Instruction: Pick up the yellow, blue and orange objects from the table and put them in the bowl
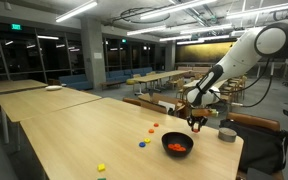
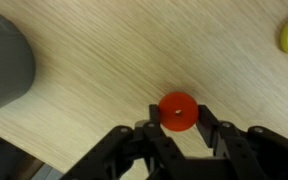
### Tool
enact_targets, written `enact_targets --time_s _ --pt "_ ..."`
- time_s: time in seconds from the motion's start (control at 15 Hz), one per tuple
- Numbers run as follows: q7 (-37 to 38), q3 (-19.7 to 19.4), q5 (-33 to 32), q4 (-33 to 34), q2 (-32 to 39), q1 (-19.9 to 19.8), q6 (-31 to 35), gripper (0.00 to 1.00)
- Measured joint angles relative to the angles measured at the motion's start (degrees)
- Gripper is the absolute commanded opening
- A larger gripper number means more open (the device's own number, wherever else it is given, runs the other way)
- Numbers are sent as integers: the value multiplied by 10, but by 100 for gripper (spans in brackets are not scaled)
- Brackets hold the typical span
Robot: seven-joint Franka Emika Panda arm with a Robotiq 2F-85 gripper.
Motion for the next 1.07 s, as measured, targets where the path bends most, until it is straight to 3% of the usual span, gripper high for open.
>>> enact_targets --time_s 0.47,0.8,1.07 --pt "48 26 -69 -9 -94 76 -36 23" --pt "13 94 -40 -8 -119 96 -70 23" --pt "-33 124 0 -8 -117 101 -99 22"
